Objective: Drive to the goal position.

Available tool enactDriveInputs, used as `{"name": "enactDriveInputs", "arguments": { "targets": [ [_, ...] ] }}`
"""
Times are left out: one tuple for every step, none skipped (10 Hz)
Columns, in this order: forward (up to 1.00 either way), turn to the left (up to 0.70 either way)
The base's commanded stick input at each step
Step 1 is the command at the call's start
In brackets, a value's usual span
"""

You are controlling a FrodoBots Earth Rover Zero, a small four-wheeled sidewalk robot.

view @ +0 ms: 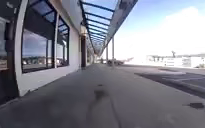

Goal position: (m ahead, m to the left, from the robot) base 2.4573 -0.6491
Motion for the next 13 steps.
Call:
{"name": "enactDriveInputs", "arguments": {
  "targets": [
    [0.85, 0.0],
    [0.85, 0.0],
    [0.85, 0.0],
    [0.85, 0.0],
    [0.85, 0.0],
    [0.85, 0.1],
    [0.85, 0.27],
    [0.85, 0.27],
    [0.85, 0.02],
    [0.85, 0.0],
    [0.85, 0.0],
    [0.85, 0.0],
    [0.85, 0.0]
  ]
}}
